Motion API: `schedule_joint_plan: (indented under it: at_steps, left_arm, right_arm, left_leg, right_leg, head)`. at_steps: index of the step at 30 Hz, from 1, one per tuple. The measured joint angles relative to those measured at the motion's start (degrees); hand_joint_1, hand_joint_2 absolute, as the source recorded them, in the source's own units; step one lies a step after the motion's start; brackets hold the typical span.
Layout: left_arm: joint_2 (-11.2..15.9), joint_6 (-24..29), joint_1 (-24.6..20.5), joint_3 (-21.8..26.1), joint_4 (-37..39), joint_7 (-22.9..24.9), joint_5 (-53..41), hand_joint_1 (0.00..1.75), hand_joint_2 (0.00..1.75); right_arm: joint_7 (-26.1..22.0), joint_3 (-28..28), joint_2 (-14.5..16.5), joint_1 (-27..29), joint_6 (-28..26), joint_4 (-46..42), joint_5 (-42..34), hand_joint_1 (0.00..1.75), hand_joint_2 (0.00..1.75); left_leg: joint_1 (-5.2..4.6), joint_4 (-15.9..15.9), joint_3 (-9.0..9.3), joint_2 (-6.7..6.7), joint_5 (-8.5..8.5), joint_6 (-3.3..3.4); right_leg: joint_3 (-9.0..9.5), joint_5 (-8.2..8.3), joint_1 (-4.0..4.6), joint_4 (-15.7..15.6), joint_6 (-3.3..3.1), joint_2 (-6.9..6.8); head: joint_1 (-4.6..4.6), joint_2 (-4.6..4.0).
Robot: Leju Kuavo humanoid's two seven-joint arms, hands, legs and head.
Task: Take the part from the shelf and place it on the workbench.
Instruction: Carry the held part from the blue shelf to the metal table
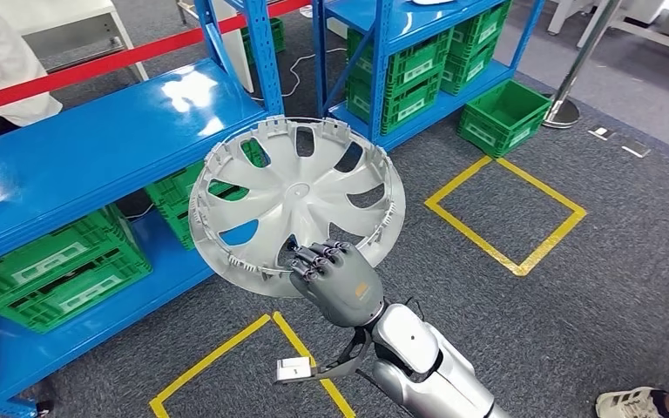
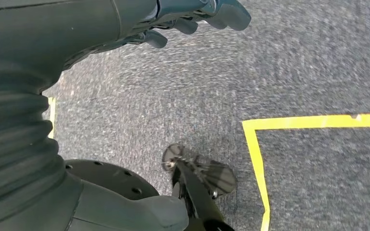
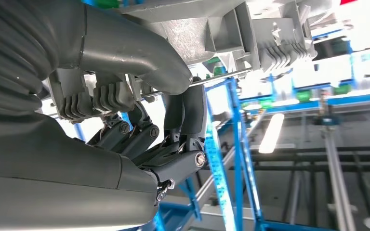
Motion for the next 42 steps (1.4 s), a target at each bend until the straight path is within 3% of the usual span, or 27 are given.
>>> schedule_joint_plan:
  at_steps: [2, 4, 6, 8, 10, 12, 13, 14, 15, 17, 19, 21, 23, 25, 27, 28, 29, 30, 32, 34, 36, 37, 39, 40, 42]
  left_arm:
    - [0.0, 0.0, 0.0, 0.0, 0.0, 0.3, -0.1, 0.0, 1.75]
    - [-0.1, -0.2, 0.0, 0.0, 0.0, 0.4, -0.2, 0.0, 1.75]
    - [-0.2, -0.5, 0.0, 0.0, 0.0, 0.4, -0.2, 0.0, 1.75]
    - [-0.3, -0.8, -0.1, 0.0, 0.0, 0.2, -0.3, 0.0, 1.75]
    - [-0.4, -1.1, 0.0, 0.0, 0.0, -0.1, -0.3, 0.0, 1.75]
    - [-0.4, -1.3, 0.1, 0.0, 0.0, -0.4, -0.1, 0.0, 1.75]
    - [-0.4, -1.4, 0.1, 0.0, 0.0, -0.6, 0.0, 0.0, 1.75]
    - [-0.4, -1.5, 0.1, 0.0, 0.0, -0.7, 0.1, 0.0, 1.75]
    - [-0.4, -1.5, 0.0, 0.0, 0.0, -0.9, 0.1, 0.0, 1.75]
    - [-0.4, -1.6, -0.1, 0.0, 0.0, -1.1, 0.2, 0.0, 1.75]
    - [-0.3, -1.6, -0.2, 0.0, -0.1, -1.3, 0.4, 0.0, 1.75]
    - [-0.3, -1.6, -0.3, 0.0, -0.1, -1.3, 0.7, 0.0, 1.75]
    - [-0.3, -1.5, -0.4, 0.0, -0.1, -1.3, 0.9, 0.0, 1.75]
    - [-0.2, -1.3, -0.4, 0.0, -0.1, -1.2, 1.1, 0.0, 1.75]
    - [-0.2, -1.0, -0.3, 0.0, 0.0, -1.1, 1.4, 0.0, 1.75]
    - [-0.2, -0.9, -0.2, 0.1, 0.0, -1.1, 1.5, 0.0, 1.75]
    - [-0.2, -0.8, -0.2, 0.1, 0.0, -1.0, 1.5, 0.0, 1.75]
    - [-0.2, -0.8, -0.2, 0.1, 0.0, -1.0, 1.6, 0.0, 1.75]
    - [-0.2, -0.8, -0.2, 0.1, 0.0, -1.0, 1.6, 0.0, 1.75]
    - [-0.2, -0.7, -0.2, 0.1, 0.0, -0.9, 1.6, 0.0, 1.75]
    - [-0.2, -0.6, -0.2, 0.2, 0.0, -0.6, 1.7, 0.0, 1.75]
    - [-0.3, -0.5, -0.2, 0.2, 0.0, -0.4, 1.7, 0.0, 1.75]
    - [-0.4, -0.8, -0.3, 0.2, 0.0, 0.0, 1.6, 0.0, 1.75]
    - [-0.4, -1.0, -0.2, 0.3, 0.0, 0.2, 1.6, 0.0, 1.75]
    - [-0.4, -1.4, -0.1, 0.3, 0.0, 0.6, 1.4, 0.0, 1.75]
  right_arm:
    - [0.5, 0.1, 0.1, 0.0, 0.3, 0.0, 0.6, 1.75, 1.75]
    - [0.8, 0.1, 0.1, 0.0, 0.5, -0.1, 1.0, 1.75, 1.75]
    - [1.0, 0.1, 0.1, 0.3, 0.7, -0.3, 1.2, 1.75, 1.75]
    - [1.3, 0.2, 0.1, 0.6, 0.8, -0.4, 1.5, 1.75, 1.75]
    - [1.5, 0.3, 0.1, 0.7, 0.9, -0.5, 1.7, 1.75, 1.75]
    - [1.6, 0.3, 0.1, 0.8, 1.0, -0.5, 1.8, 1.75, 1.75]
    - [1.7, 0.4, 0.1, 0.9, 1.0, -0.5, 1.9, 1.75, 1.75]
    - [1.7, 0.4, 0.1, 0.9, 1.1, -0.5, 1.9, 1.75, 1.75]
    - [1.7, 0.4, 0.1, 1.0, 1.1, -0.5, 2.0, 1.75, 1.75]
    - [1.7, 0.4, 0.1, 0.9, 1.2, -0.6, 2.1, 1.75, 1.75]
    - [1.7, 0.4, 0.0, 0.7, 1.3, -0.6, 2.2, 1.75, 1.75]
    - [1.7, 0.4, 0.0, 0.6, 1.4, -0.6, 2.4, 1.75, 1.75]
    - [1.7, 0.4, 0.0, 0.3, 1.4, -0.6, 2.4, 1.75, 1.75]
    - [1.7, 0.4, 0.1, -0.2, 1.5, -0.5, 2.4, 1.75, 1.75]
    - [1.7, 0.4, 0.1, -0.8, 1.6, -0.3, 2.5, 1.75, 1.75]
    - [1.7, 0.4, 0.1, -1.1, 1.6, -0.2, 2.5, 1.75, 1.75]
    - [1.7, 0.4, 0.1, -1.3, 1.6, -0.1, 2.5, 1.75, 1.75]
    - [1.7, 0.4, 0.1, -1.4, 1.6, 0.0, 2.5, 1.75, 1.75]
    - [1.7, 0.4, 0.2, -1.7, 1.6, 0.1, 2.5, 1.75, 1.75]
    - [1.7, 0.5, 0.3, -2.1, 1.6, 0.2, 2.5, 1.75, 1.75]
    - [1.8, 0.5, 0.3, -2.2, 1.6, 0.2, 2.6, 1.75, 1.75]
    - [1.9, 0.5, 0.3, -2.2, 1.6, 0.2, 2.7, 1.75, 1.75]
    - [2.3, 0.7, 0.3, -2.2, 1.7, 0.2, 3.0, 1.75, 1.75]
    - [2.6, 0.8, 0.3, -2.2, 1.8, 0.2, 3.3, 1.75, 1.75]
    - [3.2, 0.9, 0.3, -2.1, 2.0, 0.2, 3.7, 1.75, 1.75]
  left_leg:
    - [0.33, -7.1, 3.13, -2.92, 2.71, 0.2]
    - [0.3, -9.4, 3.93, -4.53, 2.82, 0.56]
    - [0.17, -9.7, 3.98, -3.34, 3.18, 1.38]
    - [0.3, -10.2, 4.15, -1.8, 3.7, 2.32]
    - [0.26, -10.3, 4.02, -0.12, 3.91, 2.78]
    - [0.09, -10.1, 3.75, 1.67, 3.89, 2.89]
    - [0.03, -10.0, 3.64, 2.57, 3.86, 2.89]
    - [0.01, -9.9, 3.56, 3.44, 3.81, 2.85]
    - [0.0, -9.8, 3.54, 4.26, 3.72, 2.76]
    - [-0.24, -9.4, 3.55, 5.61, 3.38, 2.31]
    - [-0.53, -9.3, 3.72, 6.59, 3.09, 1.64]
    - [-0.48, -9.4, 4.01, 7.31, 2.98, 0.93]
    - [-0.26, -8.0, 3.55, 5.3, 1.66, 0.2]
    - [-0.13, -2.3, 1.09, 2.02, -1.95, -0.21]
    - [-0.12, 4.8, -2.13, 0.95, -5.0, -0.24]
    - [-0.12, 6.3, -2.83, 0.86, -5.02, -0.18]
    - [-0.11, 5.5, -2.49, 0.74, -3.88, -0.05]
    - [-0.11, 2.5, -1.1, 0.35, -1.86, 0.17]
    - [-0.02, -5.5, 2.46, -2.35, 1.7, 0.73]
    - [-0.07, -9.5, 3.98, -4.35, 2.67, 1.1]
    - [-0.22, -9.8, 4.12, -3.4, 2.86, 1.57]
    - [-0.2, -10.1, 4.3, -2.63, 3.15, 1.97]
    - [0.02, -10.7, 4.52, -1.01, 3.73, 2.75]
    - [-0.02, -10.7, 4.5, -0.18, 3.81, 2.96]
    - [-0.12, -10.6, 4.32, 1.56, 3.73, 3.13]
  right_leg:
    - [-0.27, 0.24, -0.09, 0.1, 0.56, 1.47]
    - [-0.89, 0.77, -0.24, 0.1, 1.49, 2.8]
    - [-1.4, 1.34, -0.47, -0.2, 2.45, 3.68]
    - [-2.5, 0.17, -0.26, 1.6, 2.94, 1.46]
    - [-5.29, -3.32, 0.06, 7.7, 3.05, -1.75]
    - [-8.02, -5.98, 0.07, 14.2, 3.09, -2.7]
    - [-8.15, -5.97, 0.08, 15.1, 3.06, -2.89]
    - [-7.07, -5.02, 0.1, 13.7, 2.98, -3.16]
    - [-4.91, -3.52, 0.12, 10.3, 2.86, -3.75]
    - [-0.73, -1.6, 0.34, 3.2, 2.35, -6.25]
    - [0.57, -1.39, 0.63, 0.6, 1.7, -7.52]
    - [0.38, -1.07, 0.64, 0.6, 1.06, -6.34]
    - [0.2, -0.63, 0.36, 0.3, 0.32, -5.16]
    - [-0.07, -0.28, 0.2, 0.1, -0.24, -3.94]
    - [-0.39, -0.05, 0.28, 0.1, -0.48, -2.45]
    - [-0.48, 0.04, 0.31, 0.1, -0.46, -1.63]
    - [-0.53, 0.14, 0.32, 0.2, -0.38, -0.79]
    - [-0.54, 0.24, 0.31, 0.2, -0.24, 0.07]
    - [-0.7, 0.5, 0.32, 0.3, 0.18, 1.65]
    - [-1.14, 0.9, 0.19, 0.2, 0.87, 3.0]
    - [-1.53, 1.44, -0.03, -0.1, 1.76, 4.35]
    - [-1.74, 1.45, -0.02, 0.0, 2.09, 4.02]
    - [-3.19, -0.26, 0.21, 2.7, 2.57, 1.13]
    - [-4.65, -2.07, 0.32, 5.9, 2.69, -0.89]
    - [-8.01, -5.4, 0.33, 13.3, 3.02, -2.67]
  head:
    - [-0.04, -0.01]
    - [-0.05, -0.01]
    - [-0.04, 0.0]
    - [0.2, 0.0]
    - [0.49, 0.0]
    - [0.51, 0.0]
    - [0.51, 0.0]
    - [0.52, 0.0]
    - [0.52, 0.0]
    - [0.51, 0.0]
    - [0.41, 0.0]
    - [0.34, 0.0]
    - [0.24, 0.0]
    - [0.05, -0.01]
    - [-0.01, -0.01]
    - [-0.02, -0.01]
    - [-0.02, 0.0]
    - [-0.02, 0.0]
    - [-0.01, 0.0]
    - [0.0, 0.0]
    - [0.0, 0.0]
    - [0.02, 0.0]
    - [0.28, 0.0]
    - [0.4, 0.0]
    - [0.54, 0.0]
